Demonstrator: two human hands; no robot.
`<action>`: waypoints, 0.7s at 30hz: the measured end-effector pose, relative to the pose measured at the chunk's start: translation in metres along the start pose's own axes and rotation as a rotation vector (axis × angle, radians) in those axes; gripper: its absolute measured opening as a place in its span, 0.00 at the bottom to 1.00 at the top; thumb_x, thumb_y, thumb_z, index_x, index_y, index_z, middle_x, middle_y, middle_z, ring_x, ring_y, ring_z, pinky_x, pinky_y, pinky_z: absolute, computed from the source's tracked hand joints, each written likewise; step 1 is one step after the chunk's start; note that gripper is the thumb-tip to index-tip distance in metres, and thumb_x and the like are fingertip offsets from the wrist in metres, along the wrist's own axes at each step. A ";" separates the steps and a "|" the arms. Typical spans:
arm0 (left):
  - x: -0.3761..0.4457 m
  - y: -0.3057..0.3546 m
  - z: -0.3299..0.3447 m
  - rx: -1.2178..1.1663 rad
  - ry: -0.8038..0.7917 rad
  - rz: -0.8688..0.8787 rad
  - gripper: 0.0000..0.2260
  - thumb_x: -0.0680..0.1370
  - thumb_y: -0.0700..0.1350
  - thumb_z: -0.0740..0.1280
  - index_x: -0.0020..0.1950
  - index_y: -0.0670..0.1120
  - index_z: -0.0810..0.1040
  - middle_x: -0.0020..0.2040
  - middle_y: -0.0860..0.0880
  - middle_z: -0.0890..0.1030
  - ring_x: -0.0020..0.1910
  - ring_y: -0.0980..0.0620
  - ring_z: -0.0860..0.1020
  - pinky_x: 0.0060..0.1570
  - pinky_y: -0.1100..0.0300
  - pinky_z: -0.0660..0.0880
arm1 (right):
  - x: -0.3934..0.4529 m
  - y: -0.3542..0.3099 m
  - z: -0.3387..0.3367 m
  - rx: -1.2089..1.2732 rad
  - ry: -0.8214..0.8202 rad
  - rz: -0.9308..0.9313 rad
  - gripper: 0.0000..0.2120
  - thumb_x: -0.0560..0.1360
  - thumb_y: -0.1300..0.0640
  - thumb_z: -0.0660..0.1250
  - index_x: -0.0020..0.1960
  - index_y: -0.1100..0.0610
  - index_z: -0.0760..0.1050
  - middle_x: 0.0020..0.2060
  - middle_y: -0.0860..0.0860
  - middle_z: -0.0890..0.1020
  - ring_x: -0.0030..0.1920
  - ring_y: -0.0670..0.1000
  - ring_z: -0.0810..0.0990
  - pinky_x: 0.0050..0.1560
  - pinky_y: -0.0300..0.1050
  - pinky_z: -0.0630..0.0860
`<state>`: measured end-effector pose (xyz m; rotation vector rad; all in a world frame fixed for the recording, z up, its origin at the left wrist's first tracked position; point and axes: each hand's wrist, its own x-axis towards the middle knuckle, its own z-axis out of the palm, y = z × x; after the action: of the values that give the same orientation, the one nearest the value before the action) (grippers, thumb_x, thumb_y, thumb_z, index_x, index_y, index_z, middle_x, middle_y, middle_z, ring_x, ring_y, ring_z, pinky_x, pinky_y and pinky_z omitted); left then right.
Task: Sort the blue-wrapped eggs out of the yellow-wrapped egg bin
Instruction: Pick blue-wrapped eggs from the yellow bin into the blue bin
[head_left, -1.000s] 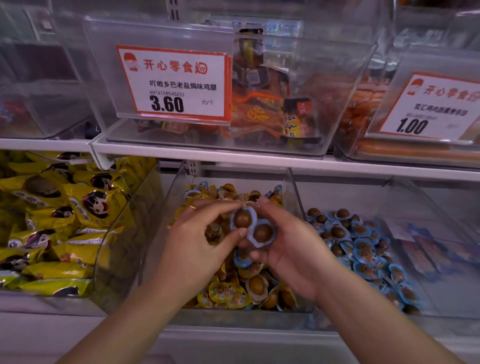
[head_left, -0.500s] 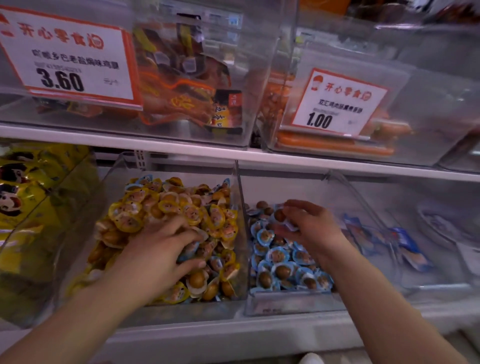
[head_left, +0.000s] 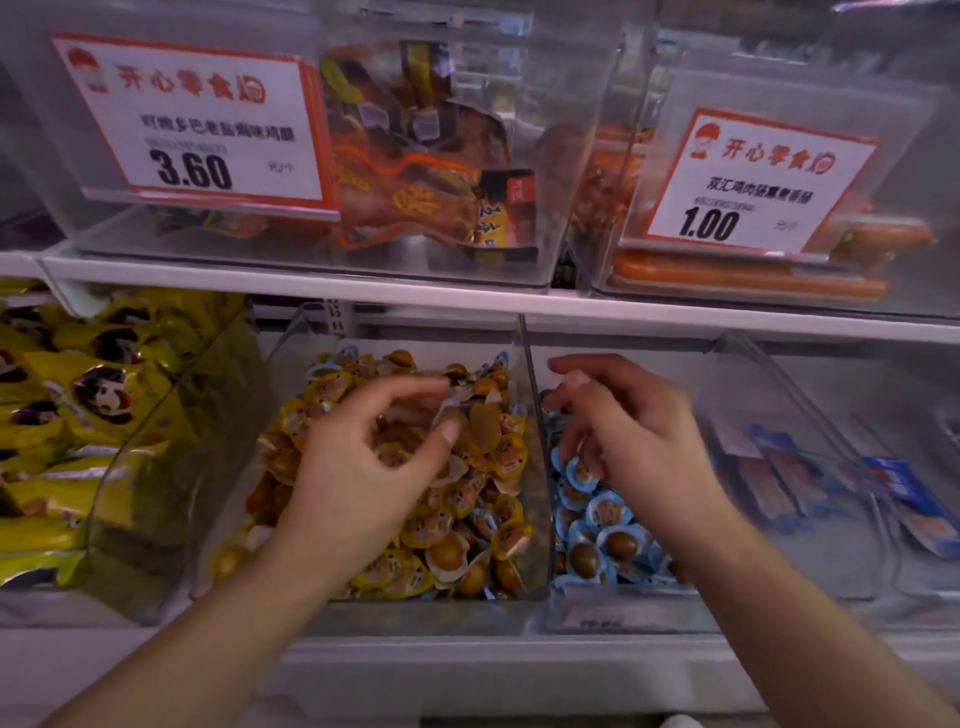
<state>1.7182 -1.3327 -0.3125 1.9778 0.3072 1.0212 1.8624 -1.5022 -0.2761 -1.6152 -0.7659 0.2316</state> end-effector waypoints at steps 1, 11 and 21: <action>-0.003 0.009 0.003 -0.005 0.001 0.054 0.15 0.75 0.48 0.75 0.59 0.61 0.79 0.52 0.60 0.83 0.52 0.58 0.82 0.50 0.66 0.78 | -0.008 -0.006 0.007 0.038 -0.132 0.029 0.14 0.76 0.43 0.64 0.58 0.46 0.79 0.41 0.50 0.86 0.32 0.53 0.83 0.26 0.39 0.72; -0.008 -0.005 0.015 0.252 -0.405 0.095 0.08 0.77 0.54 0.69 0.55 0.59 0.77 0.54 0.63 0.76 0.57 0.60 0.75 0.58 0.61 0.72 | -0.014 -0.008 0.006 0.066 -0.069 0.192 0.11 0.78 0.63 0.66 0.51 0.49 0.83 0.34 0.52 0.84 0.28 0.47 0.76 0.28 0.40 0.72; 0.001 -0.034 0.018 0.710 -0.530 0.231 0.13 0.75 0.65 0.62 0.49 0.58 0.77 0.52 0.59 0.74 0.55 0.54 0.72 0.53 0.56 0.63 | -0.008 -0.001 0.003 0.023 0.007 0.177 0.12 0.76 0.60 0.66 0.46 0.46 0.84 0.36 0.57 0.84 0.30 0.53 0.76 0.31 0.49 0.71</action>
<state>1.7382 -1.3219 -0.3440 2.8894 0.1535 0.5037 1.8542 -1.5041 -0.2783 -1.6621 -0.6126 0.3606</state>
